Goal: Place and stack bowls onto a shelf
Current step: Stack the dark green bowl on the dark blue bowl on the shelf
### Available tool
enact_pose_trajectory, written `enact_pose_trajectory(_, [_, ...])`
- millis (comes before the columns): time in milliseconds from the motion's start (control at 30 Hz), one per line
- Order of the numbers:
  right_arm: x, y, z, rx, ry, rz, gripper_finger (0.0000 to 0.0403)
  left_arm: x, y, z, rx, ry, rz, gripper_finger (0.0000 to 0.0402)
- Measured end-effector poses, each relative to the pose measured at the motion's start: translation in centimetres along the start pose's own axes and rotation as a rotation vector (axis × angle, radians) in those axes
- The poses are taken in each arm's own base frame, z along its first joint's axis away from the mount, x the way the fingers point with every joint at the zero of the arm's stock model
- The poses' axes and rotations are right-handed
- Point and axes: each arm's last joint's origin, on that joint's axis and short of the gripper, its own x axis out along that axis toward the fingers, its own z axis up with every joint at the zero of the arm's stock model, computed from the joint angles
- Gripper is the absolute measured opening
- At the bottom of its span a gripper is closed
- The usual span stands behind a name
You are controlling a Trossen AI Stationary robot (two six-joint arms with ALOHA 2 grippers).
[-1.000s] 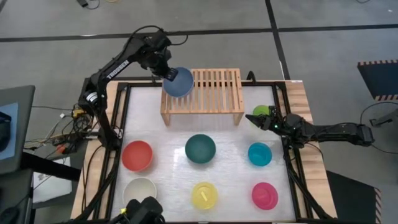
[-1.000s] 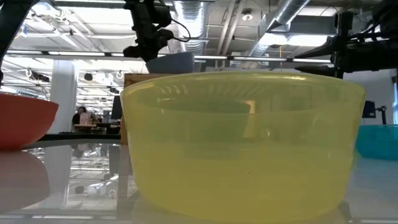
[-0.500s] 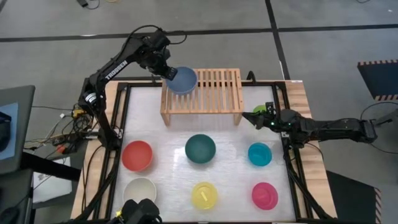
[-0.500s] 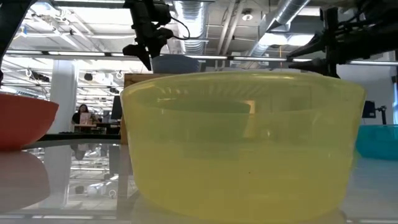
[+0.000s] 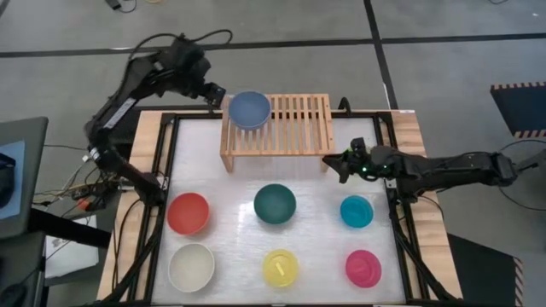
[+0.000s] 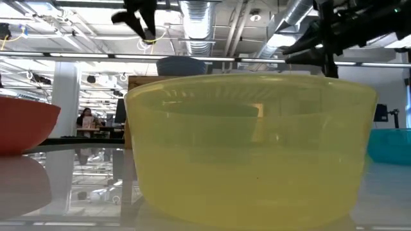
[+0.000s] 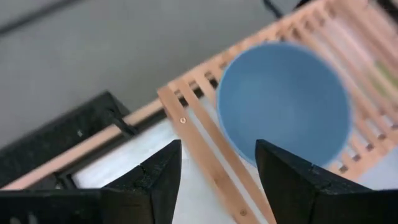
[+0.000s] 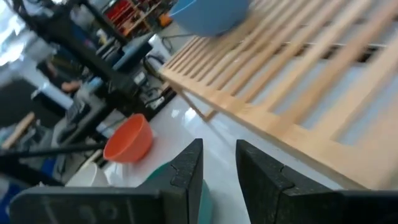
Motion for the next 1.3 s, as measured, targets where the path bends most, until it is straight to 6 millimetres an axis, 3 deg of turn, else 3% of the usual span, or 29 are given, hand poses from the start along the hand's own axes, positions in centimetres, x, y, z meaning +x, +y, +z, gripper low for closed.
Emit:
enact_pose_trajectory(200, [1.8, 2.5, 0.6, -0.108, 0.123, 0.044, 0.0118, -6.9, -2.4, -3.4, -0.02, -0.216, -0.005, 0.0189])
enact_pose_trajectory(333, [3.4, 4.4, 0.4, -0.193, 0.217, 0.044, 0.0118, -9.1, -4.1, -7.2, -0.053, -0.297, -0.024, 0.0189])
enact_pose_trajectory(433, [4.6, 5.9, -0.1, -0.25, 0.254, 0.065, 0.0118, -9.3, -5.5, -10.3, -0.067, -0.326, -0.084, 0.0189])
enact_pose_trajectory(600, [6.6, 7.9, -1.2, -0.251, 0.315, 0.07, 0.0118, -8.1, -8.2, -15.0, -0.045, -0.348, -0.165, 0.0189])
enact_pose_trajectory(767, [8.2, 9.3, -2.1, -0.154, 0.372, 0.032, 0.0118, -7.7, -9.7, -17.5, 0.007, -0.361, -0.22, 0.0189])
enact_pose_trajectory(900, [9.7, 9.8, -2.7, -0.122, 0.462, -0.099, 0.0118, -8.0, -9.6, -18.6, 0.084, -0.352, -0.218, 0.0189])
enact_pose_trajectory(1100, [11.5, 10.9, -2.9, -0.006, 0.565, -0.287, 0.0119, -8.8, -7.9, -20.0, 0.123, -0.319, -0.203, 0.0189])
enact_pose_trajectory(1300, [13.0, 10.3, -4.7, 0.11, 0.617, -0.457, 0.0125, -7.2, -8.1, -22.6, 0.177, -0.298, -0.178, 0.0189])
